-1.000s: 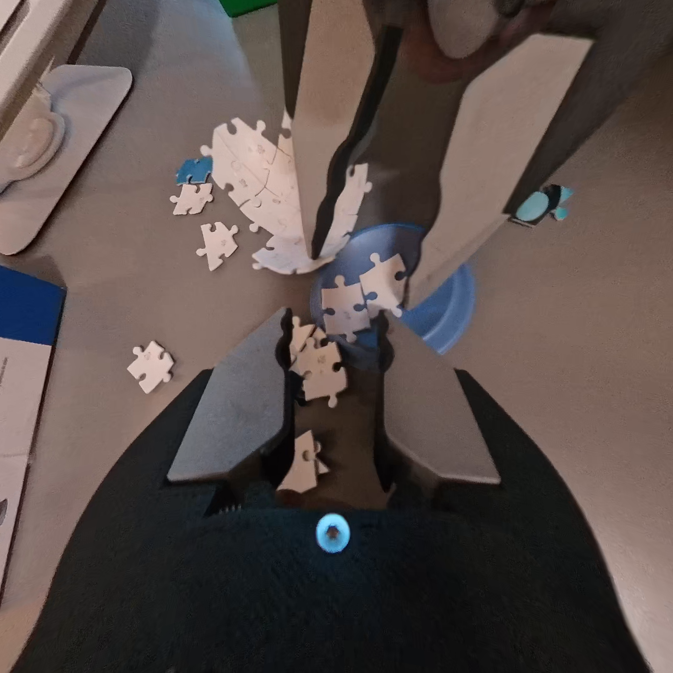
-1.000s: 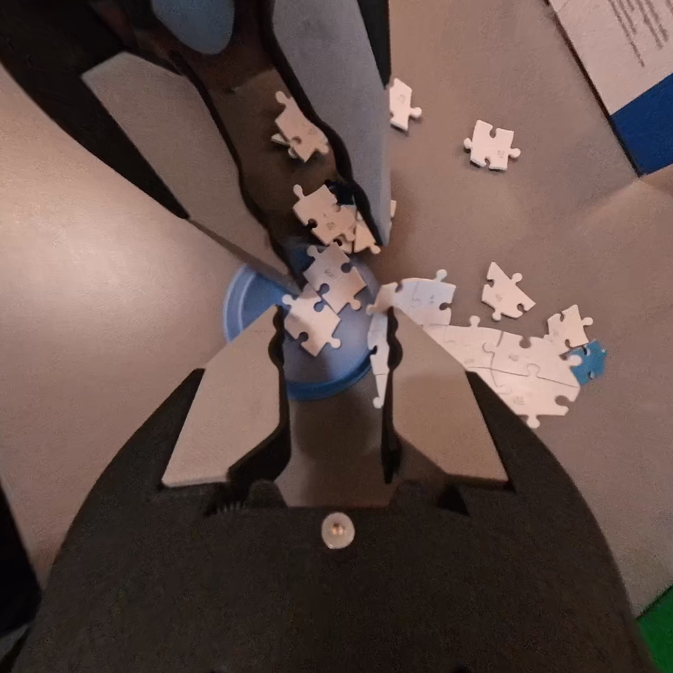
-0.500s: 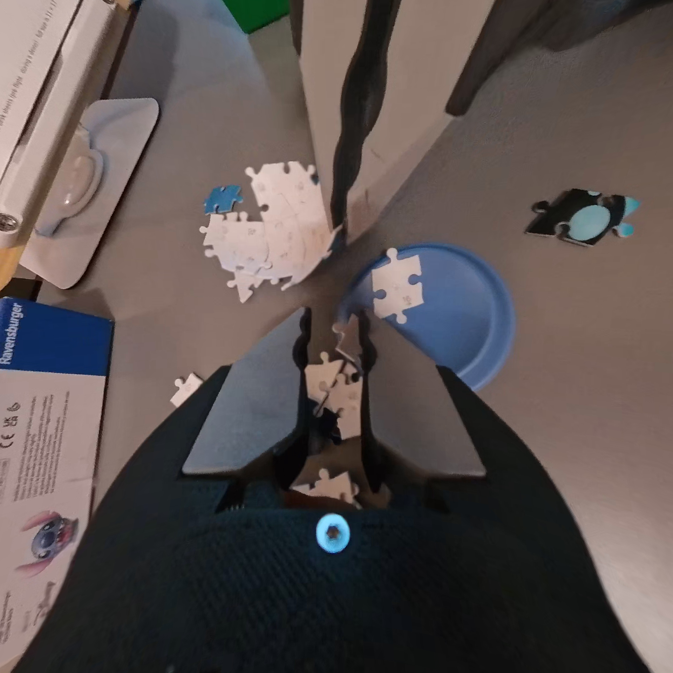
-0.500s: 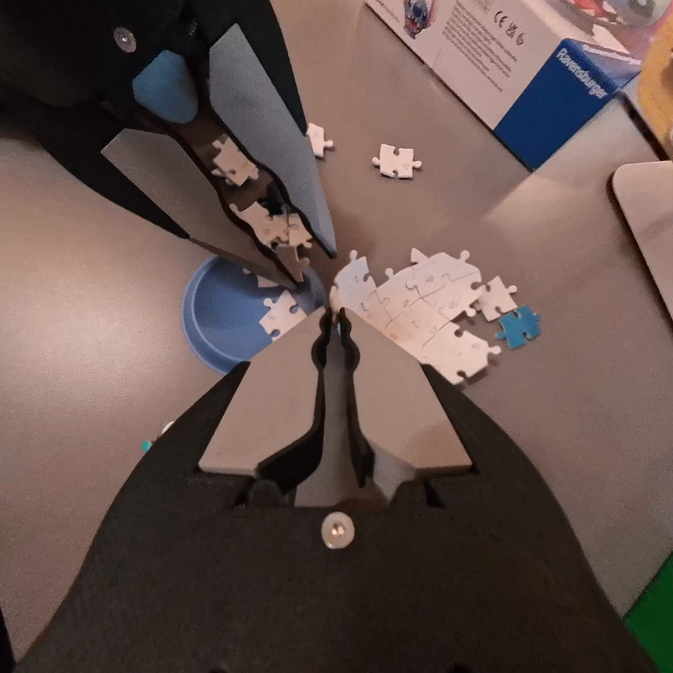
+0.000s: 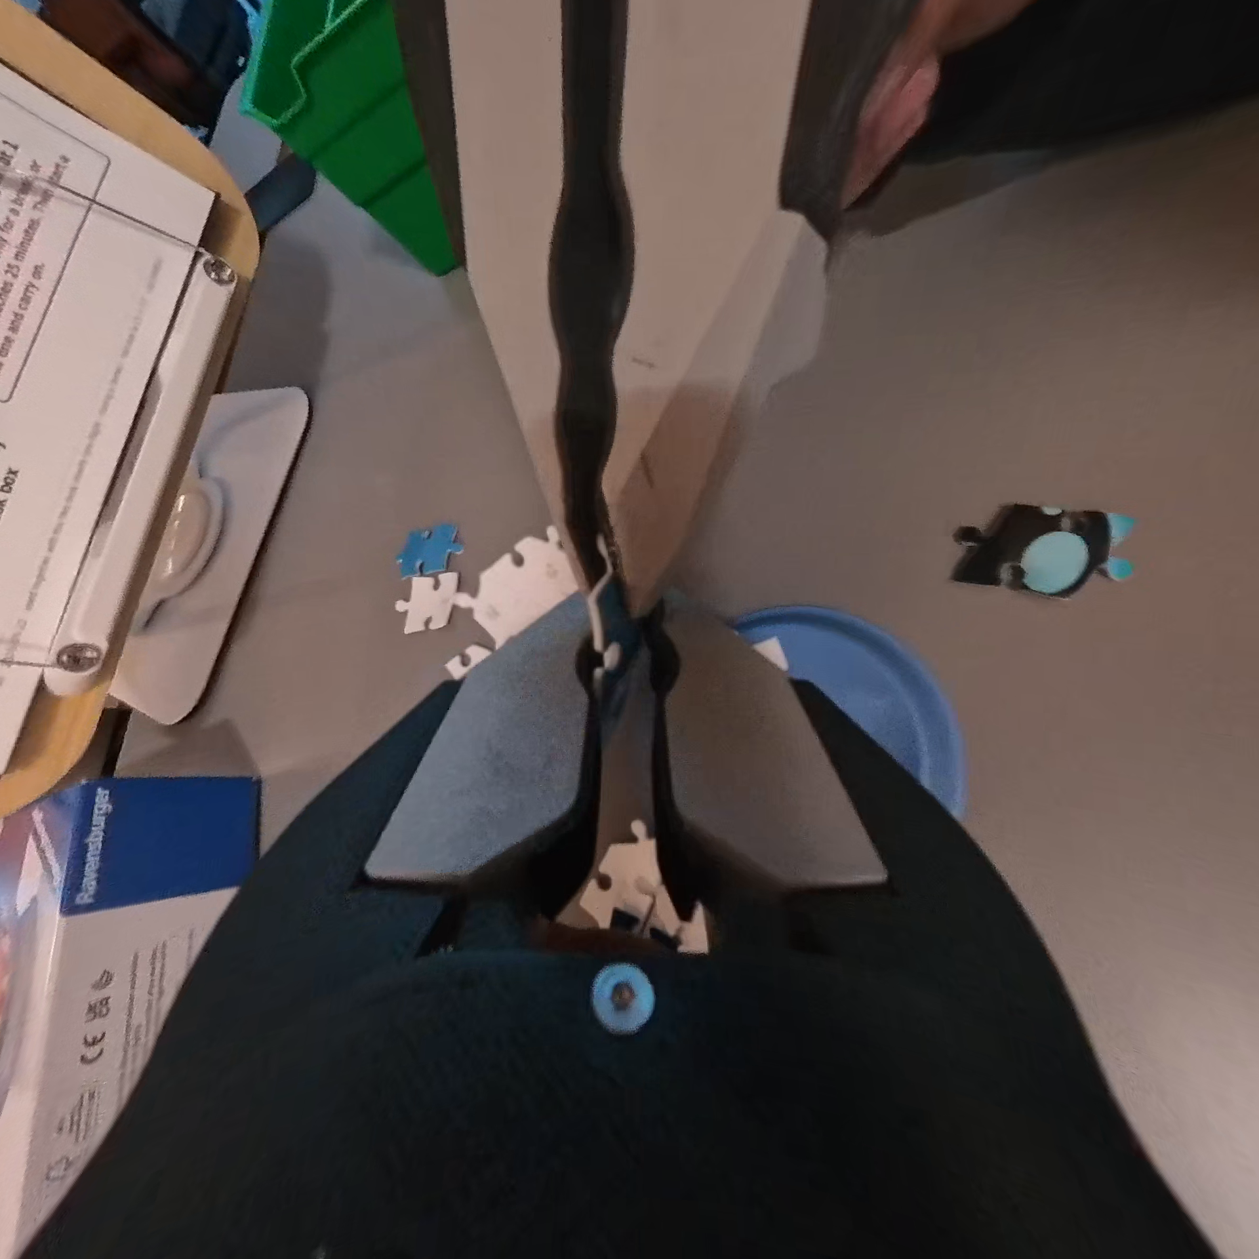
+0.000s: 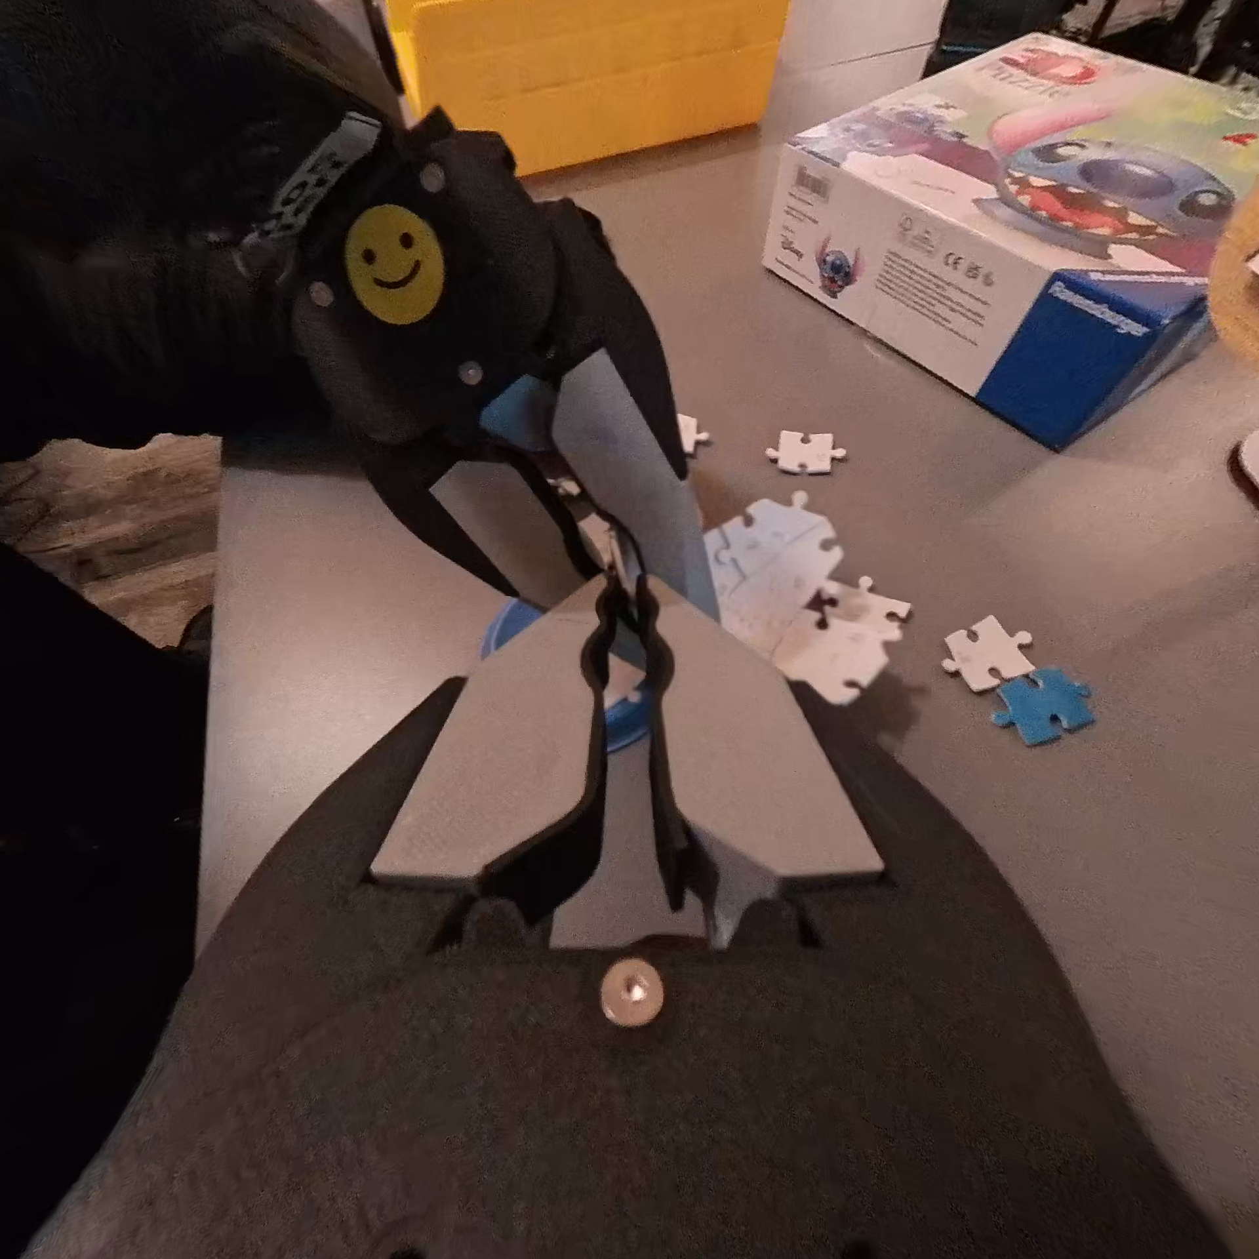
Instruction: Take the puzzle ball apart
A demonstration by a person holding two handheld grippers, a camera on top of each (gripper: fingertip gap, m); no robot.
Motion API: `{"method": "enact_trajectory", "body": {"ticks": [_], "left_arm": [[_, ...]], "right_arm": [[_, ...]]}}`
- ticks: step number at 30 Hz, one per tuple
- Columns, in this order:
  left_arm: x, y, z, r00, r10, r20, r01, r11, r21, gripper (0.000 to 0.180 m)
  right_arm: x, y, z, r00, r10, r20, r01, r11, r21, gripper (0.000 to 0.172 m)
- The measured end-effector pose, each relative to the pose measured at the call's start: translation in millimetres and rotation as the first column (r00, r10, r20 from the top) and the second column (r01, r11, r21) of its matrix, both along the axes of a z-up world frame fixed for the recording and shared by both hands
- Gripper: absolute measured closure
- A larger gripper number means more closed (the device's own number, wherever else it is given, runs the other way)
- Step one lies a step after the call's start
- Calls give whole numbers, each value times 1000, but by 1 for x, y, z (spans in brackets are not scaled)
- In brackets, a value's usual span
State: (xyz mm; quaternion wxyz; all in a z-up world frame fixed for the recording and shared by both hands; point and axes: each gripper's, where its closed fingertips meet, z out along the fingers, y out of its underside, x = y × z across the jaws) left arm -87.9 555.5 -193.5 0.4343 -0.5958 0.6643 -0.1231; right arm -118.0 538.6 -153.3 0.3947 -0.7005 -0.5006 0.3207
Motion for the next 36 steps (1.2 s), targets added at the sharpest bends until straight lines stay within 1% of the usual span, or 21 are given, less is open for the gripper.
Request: {"method": "enact_trajectory", "body": {"ticks": [4, 6, 8, 10, 13, 15, 17, 18, 19, 20, 21, 22, 23, 24, 26, 28, 29, 31, 32, 34, 36], "left_arm": [[-4, 0, 3, 999, 20, 37, -20, 1000, 0, 176], [-9, -3, 7, 998, 21, 61, -18, 999, -35, 176], [-9, -13, 13, 993, -30, 117, 40, 996, -81, 176], [-7, -16, 17, 987, -44, 151, 58, 994, -90, 176], [-9, -1, 29, 969, 68, 237, -35, 989, -143, 177], [-9, 10, 41, 926, 173, 335, -98, 969, -229, 176], [-9, 19, 44, 887, 264, 380, -169, 949, -265, 176], [-9, 22, 45, 880, 272, 390, -191, 953, -234, 176], [-17, 33, 47, 857, 331, 395, -284, 943, -173, 177], [-27, 42, 54, 844, 340, 415, -343, 937, -70, 178], [-30, 40, 58, 874, 275, 401, -312, 950, 29, 178], [-24, 25, 53, 917, 172, 359, -202, 978, 47, 178], [-19, 13, 51, 926, 118, 358, -135, 991, 22, 177], [-16, 9, 50, 923, 120, 366, -128, 992, -2, 177], [-10, 0, 41, 947, 74, 312, -79, 997, 4, 177], [-7, -12, 40, 948, 0, 319, -6, 1000, 16, 176], [-8, -16, 38, 948, -22, 319, 25, 1000, -5, 177], [-10, -28, 42, 936, -89, 342, 111, 993, -43, 177], [-9, -39, 46, 916, -148, 373, 181, 982, -57, 177], [-9, -68, 58, 840, -279, 466, 357, 930, -86, 177], [-10, -77, 69, 792, -309, 527, 415, 905, -93, 177]], "right_arm": [[8, 5, 0, 999, -8, 33, 6, 998, 60, 166], [15, 7, -6, 997, -4, 83, -4, 996, 94, 143], [11, -4, -9, 993, 72, 93, -81, 992, 96, 134], [8, 2, -8, 994, 44, 103, -62, 982, 180, 163], [7, 18, 6, 996, -71, 54, 53, 960, 274, 163], [8, 28, 18, 988, -156, -10, 152, 940, 306, 163], [12, 36, 26, 972, -226, -59, 233, 925, 301, 167], [16, 39, 29, 965, -249, -83, 262, 926, 273, 169], [22, 42, 29, 956, -273, -106, 290, 932, 216, 172], [31, 48, 29, 944, -302, -133, 320, 936, 144, 172], [39, 52, 29, 934, -316, -165, 332, 940, 75, 172], [43, 51, 31, 937, -289, -197, 299, 954, 23, 172], [42, 46, 33, 944, -244, -222, 250, 968, -5, 172], [40, 41, 34, 952, -206, -227, 209, 978, -10, 172], [31, 30, 32, 971, -132, -198, 141, 990, 31, 172], [26, 20, 31, 986, -75, -146, 91, 990, 108, 170], [28, 22, 31, 988, -83, -127, 102, 983, 156, 159], [30, 20, 36, 988, -73, -134, 100, 974, 205, 128], [27, 8, 40, 987, -1, -161, 32, 982, 186, 124], [20, -24, 50, 961, 173, -214, -141, 977, 158, 134], [22, -37, 50, 951, 245, -189, -209, 959, 192, 128]]}}
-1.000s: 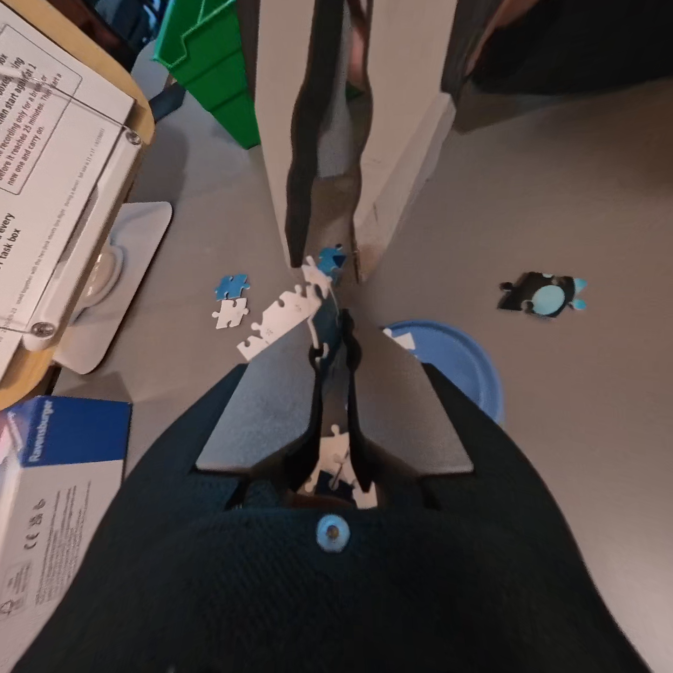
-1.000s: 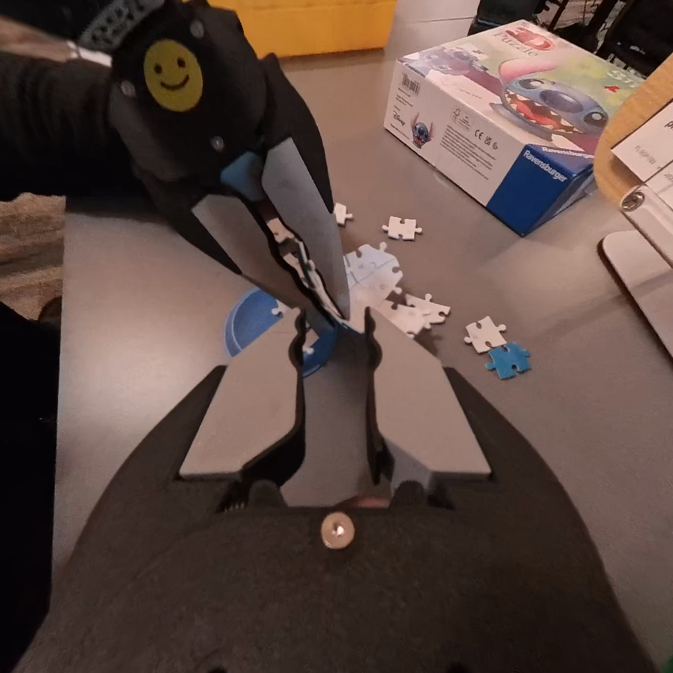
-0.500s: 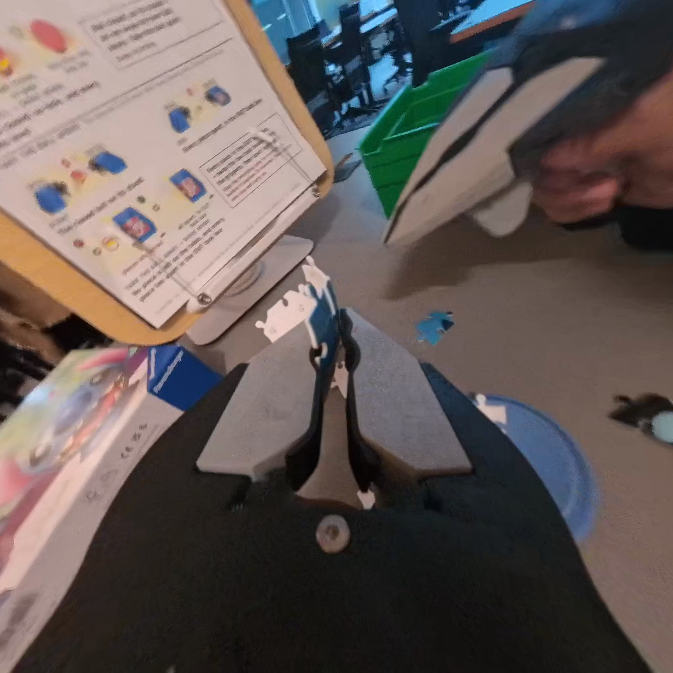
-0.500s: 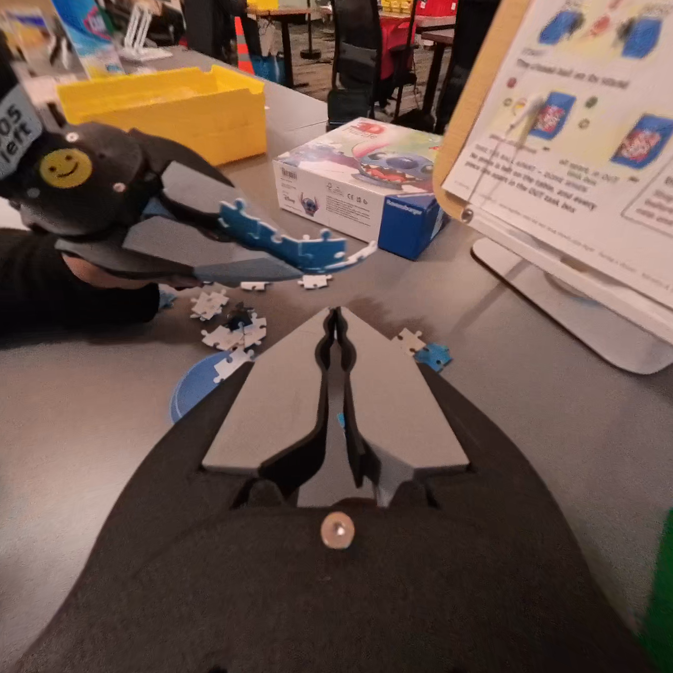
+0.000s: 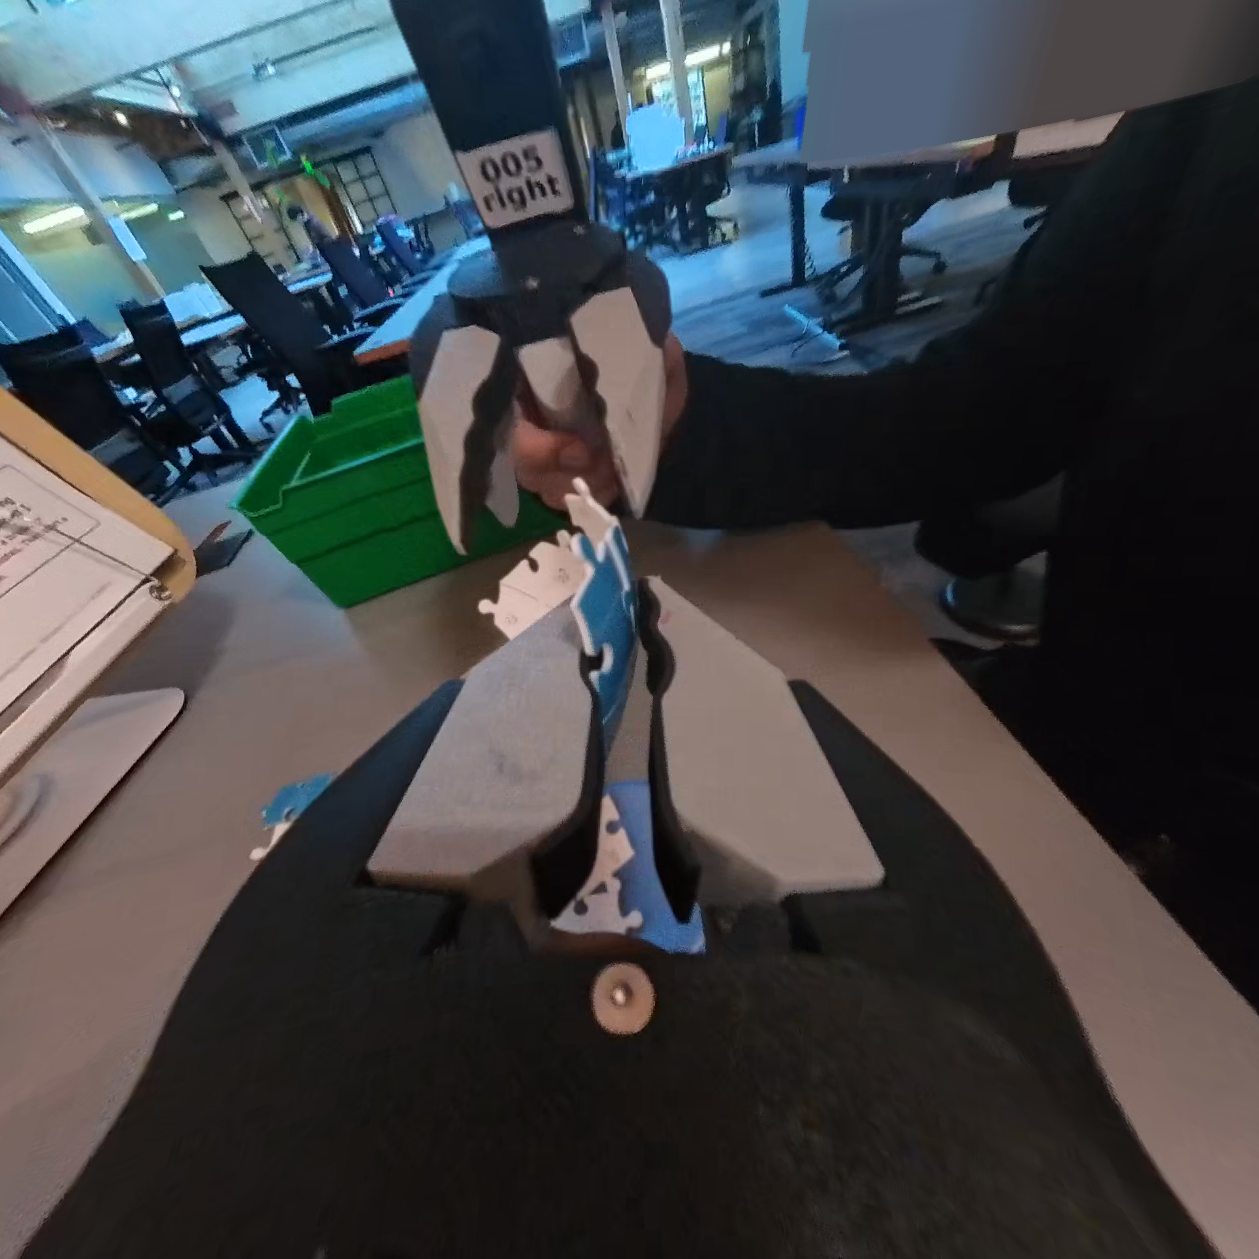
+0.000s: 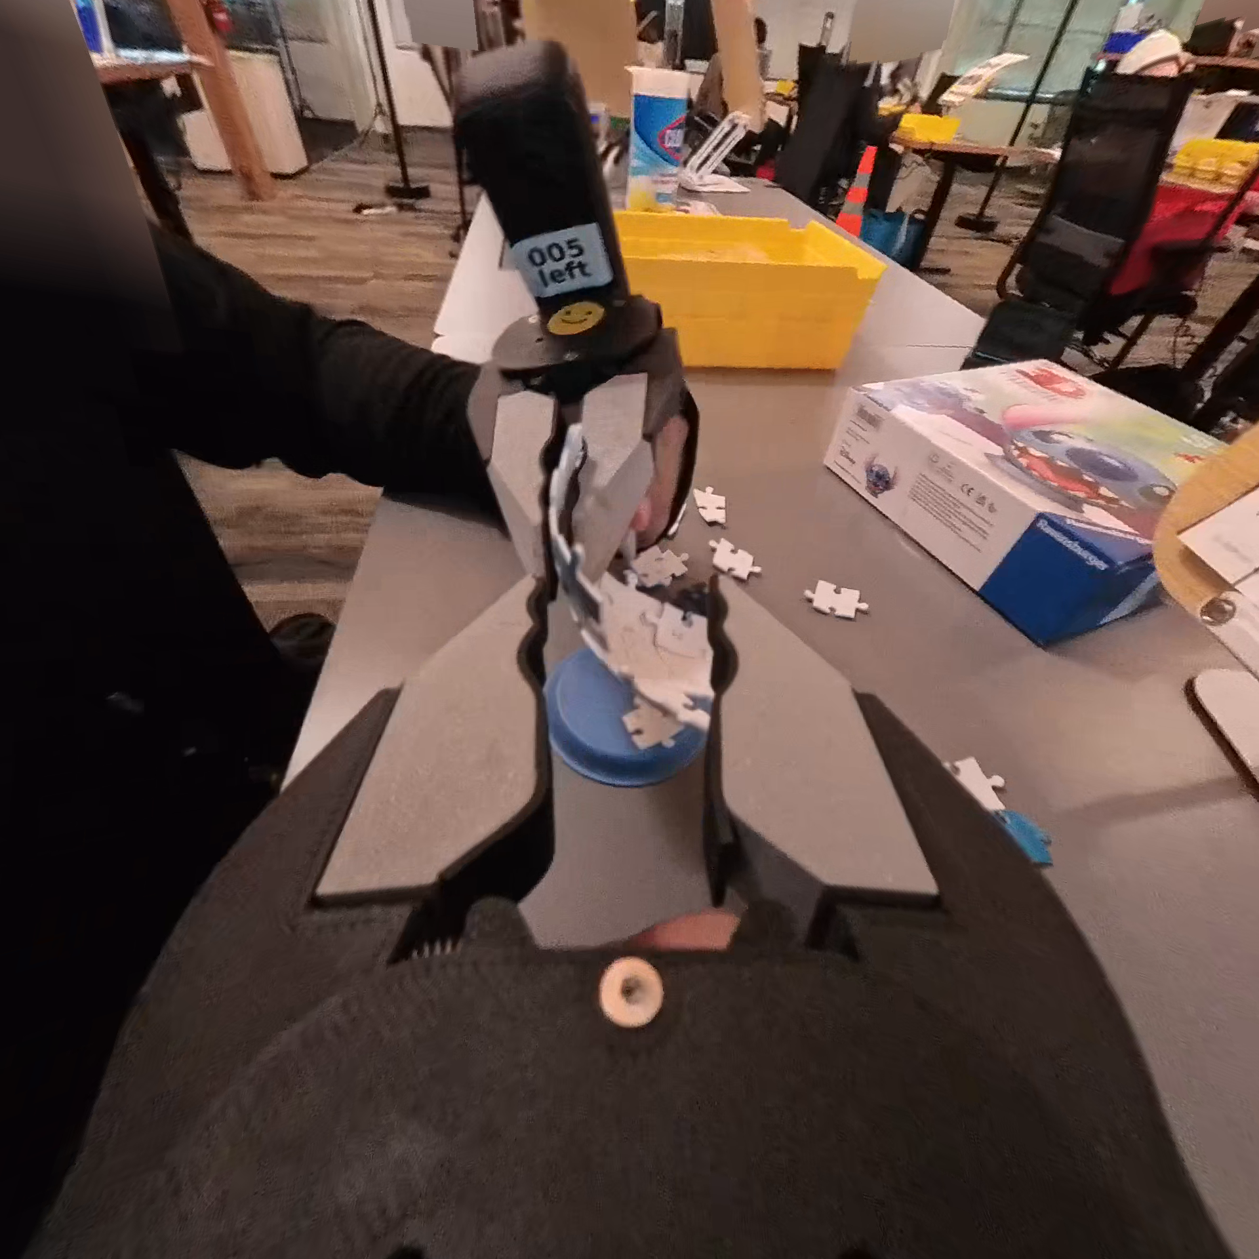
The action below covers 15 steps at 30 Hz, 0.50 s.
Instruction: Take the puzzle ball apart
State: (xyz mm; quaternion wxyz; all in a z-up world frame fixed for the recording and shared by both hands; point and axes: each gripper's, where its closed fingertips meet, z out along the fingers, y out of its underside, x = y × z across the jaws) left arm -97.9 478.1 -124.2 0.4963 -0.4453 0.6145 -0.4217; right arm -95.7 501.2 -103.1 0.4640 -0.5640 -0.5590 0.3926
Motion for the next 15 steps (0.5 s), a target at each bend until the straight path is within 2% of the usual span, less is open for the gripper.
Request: {"method": "enact_trajectory", "body": {"ticks": [2, 5, 8, 9, 12, 15], "left_arm": [[-5, -3, 18, 996, -32, 87, 37, 998, -55, 177], [-11, -15, 26, 986, -127, 111, 142, 979, -145, 177], [-9, -8, 22, 990, -92, 106, 105, 987, -125, 177], [-9, -1, 23, 992, -57, 110, 69, 991, -117, 177], [-6, 31, 28, 978, 166, 126, -160, 986, -55, 177], [-4, 54, 24, 922, 371, 112, -383, 917, 113, 169]], "right_arm": [[3, -9, -2, 999, 45, 14, -45, 999, 30, 124], [-6, -8, 0, 999, 38, -17, -37, 998, 42, 137], [-15, -17, -3, 997, 80, -15, -79, 995, 63, 165], [-14, -11, -3, 999, 44, -12, -43, 997, 67, 167], [-8, 22, 0, 991, -134, -29, 135, 990, 33, 165], [-4, 41, -7, 975, -220, -14, 219, 975, -37, 160]]}}
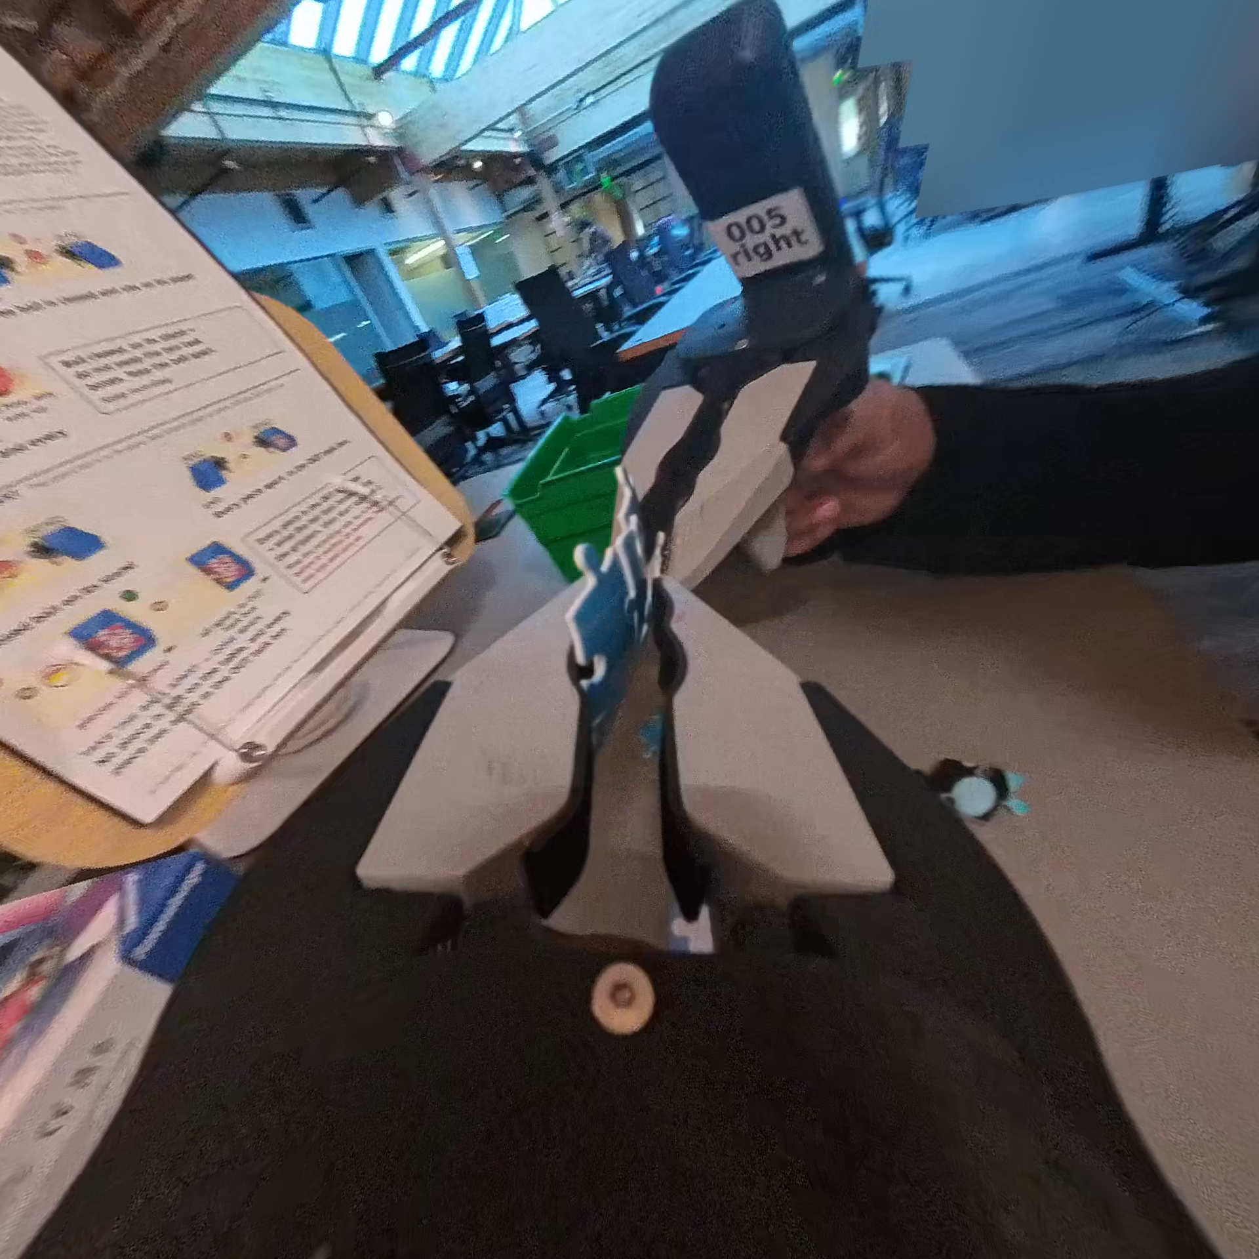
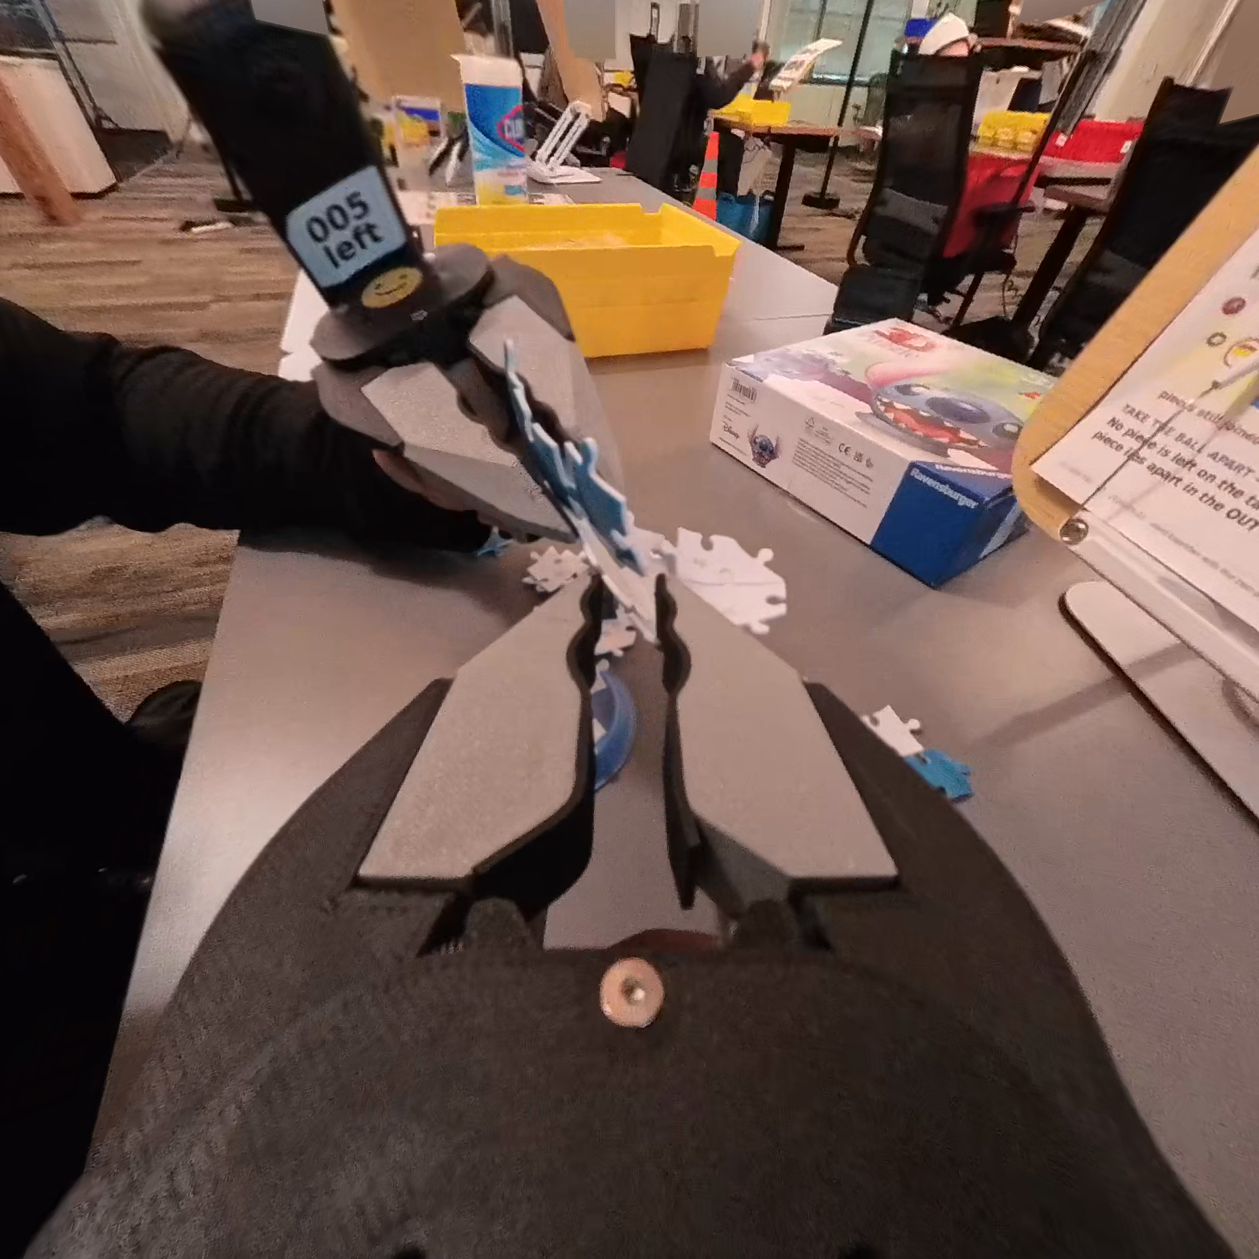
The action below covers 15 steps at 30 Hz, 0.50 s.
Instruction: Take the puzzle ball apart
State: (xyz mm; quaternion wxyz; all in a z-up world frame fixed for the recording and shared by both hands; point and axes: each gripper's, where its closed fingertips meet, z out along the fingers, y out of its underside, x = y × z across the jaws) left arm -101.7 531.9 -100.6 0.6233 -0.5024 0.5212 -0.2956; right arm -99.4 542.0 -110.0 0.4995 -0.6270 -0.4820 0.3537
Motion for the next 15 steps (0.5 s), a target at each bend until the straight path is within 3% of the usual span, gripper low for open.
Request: {"method": "enact_trajectory", "body": {"ticks": [2, 4, 5, 8, 10, 12, 15], "left_arm": [[-2, 5, -2, 997, 69, -28, -68, 997, 38, 158], [-2, 1, -4, 1000, 1, -15, -2, 996, -85, 133], [-2, -2, -5, 999, -48, -10, 46, 987, -153, 130], [-3, -27, -16, 969, -243, -41, 224, 938, -266, 162], [-3, -18, -23, 977, -178, -117, 152, 967, -205, 176], [-1, -6, -20, 988, -71, -133, 52, 988, -145, 175], [-9, 18, 1, 993, 115, -38, -118, 990, -77, 179]], "right_arm": [[0, -1, -4, 1000, 12, 15, -12, 1000, -24, 162], [-6, -16, -8, 994, 104, 30, -103, 994, -41, 166], [-10, -28, -11, 984, 171, 44, -168, 984, -51, 171], [-16, -32, -27, 976, 176, 132, -171, 984, -43, 170], [-14, -19, -33, 981, 104, 164, -99, 994, -40, 167], [-11, -12, -32, 985, 73, 157, -66, 997, -48, 167], [-11, -21, -25, 986, 124, 109, -117, 990, -74, 172]]}}
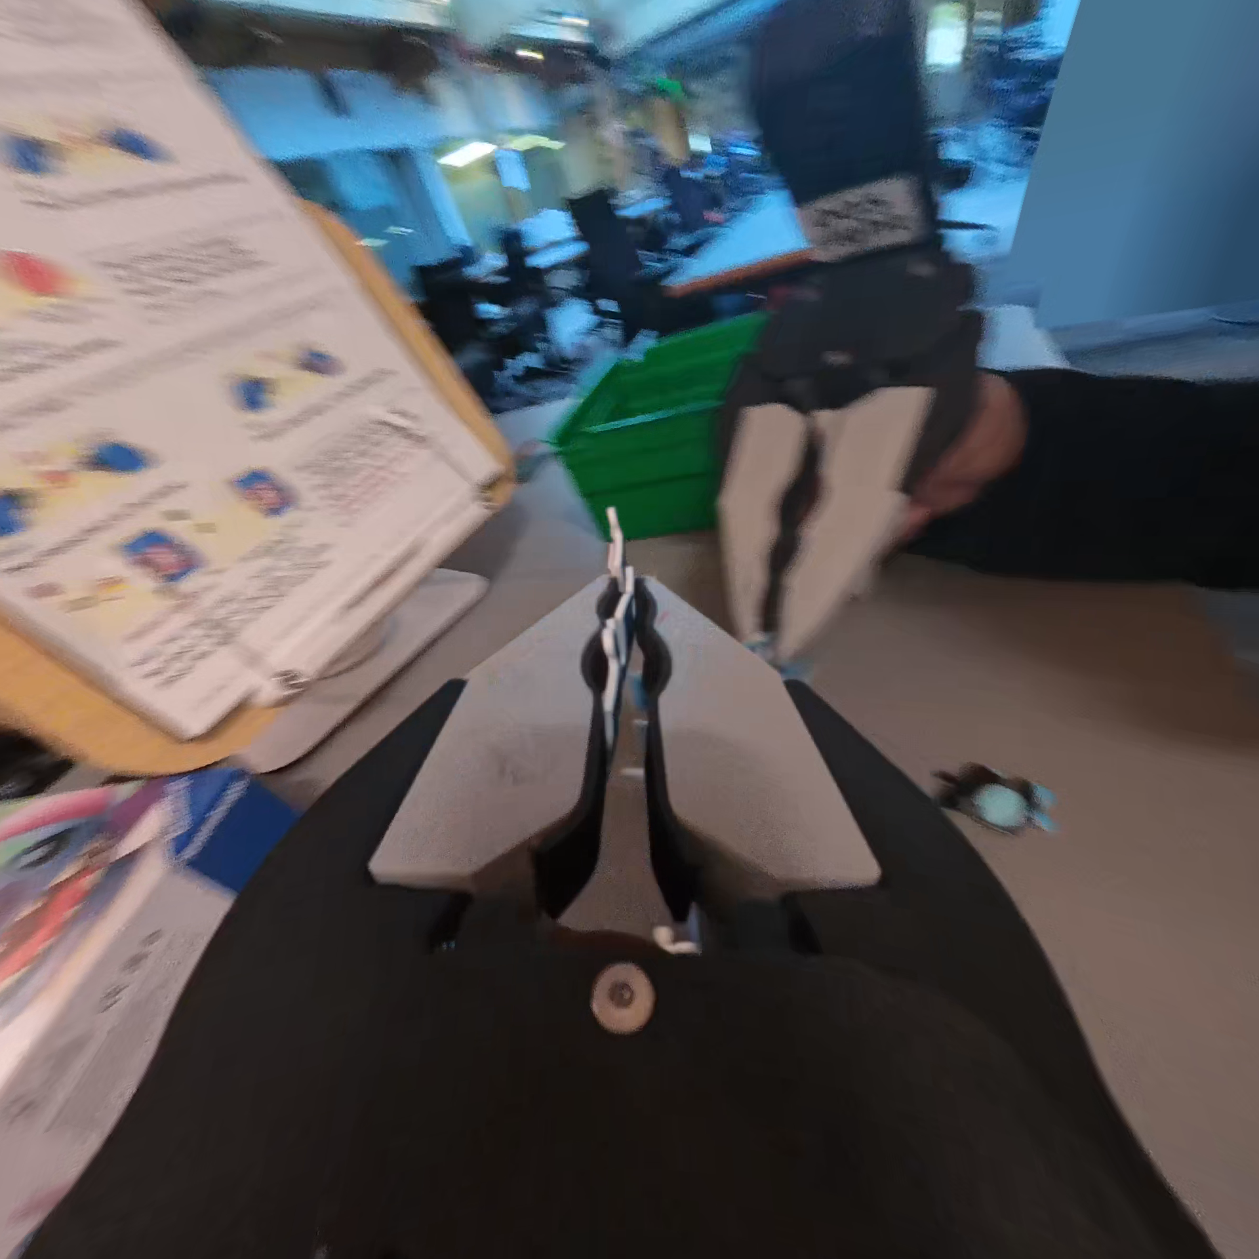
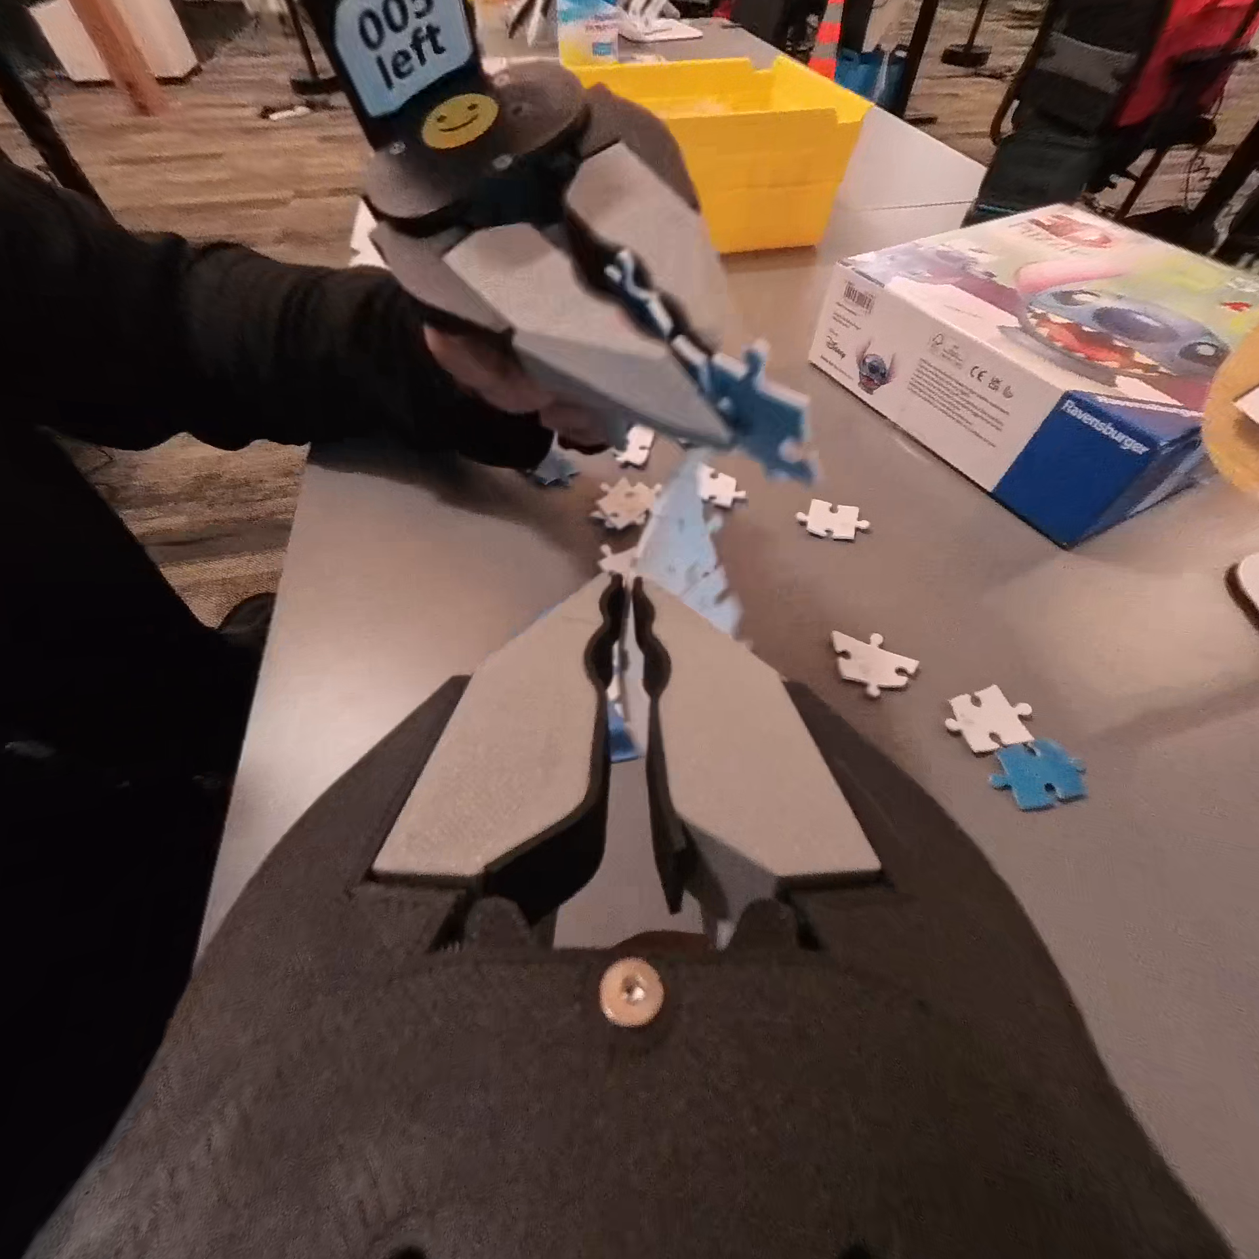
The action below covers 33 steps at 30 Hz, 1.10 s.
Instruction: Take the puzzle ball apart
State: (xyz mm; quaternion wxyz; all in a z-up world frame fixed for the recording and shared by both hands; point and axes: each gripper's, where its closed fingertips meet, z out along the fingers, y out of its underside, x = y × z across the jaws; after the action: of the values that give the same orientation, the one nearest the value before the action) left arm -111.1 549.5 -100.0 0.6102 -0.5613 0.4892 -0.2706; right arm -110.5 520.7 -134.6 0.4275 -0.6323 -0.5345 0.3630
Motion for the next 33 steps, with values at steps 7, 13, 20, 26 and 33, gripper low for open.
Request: {"method": "enact_trajectory", "body": {"ticks": [7, 13, 20, 26, 33], "left_arm": [[-12, -1, -17, 992, -120, -25, 112, 972, -207, 178], [-24, 4, -105, 873, -115, -473, 16, 978, -209, 173], [-2, -8, -62, 955, -130, -267, 96, 986, -137, 122], [3, -13, -45, 964, -151, -221, 134, 987, -91, 173], [8, -4, -14, 978, 102, -182, -54, 967, 250, 173]], "right_arm": [[8, 16, 5, 996, -77, -42, 76, 997, -26, 172], [5, 12, 8, 997, -55, -54, 55, 998, -10, 172], [0, 3, -6, 1000, 1, 4, -1, 998, -60, 172], [-3, 15, 2, 996, -73, -44, 73, 997, -1, 172], [2, 30, 28, 943, -169, -285, 75, 947, -312, 169]]}}
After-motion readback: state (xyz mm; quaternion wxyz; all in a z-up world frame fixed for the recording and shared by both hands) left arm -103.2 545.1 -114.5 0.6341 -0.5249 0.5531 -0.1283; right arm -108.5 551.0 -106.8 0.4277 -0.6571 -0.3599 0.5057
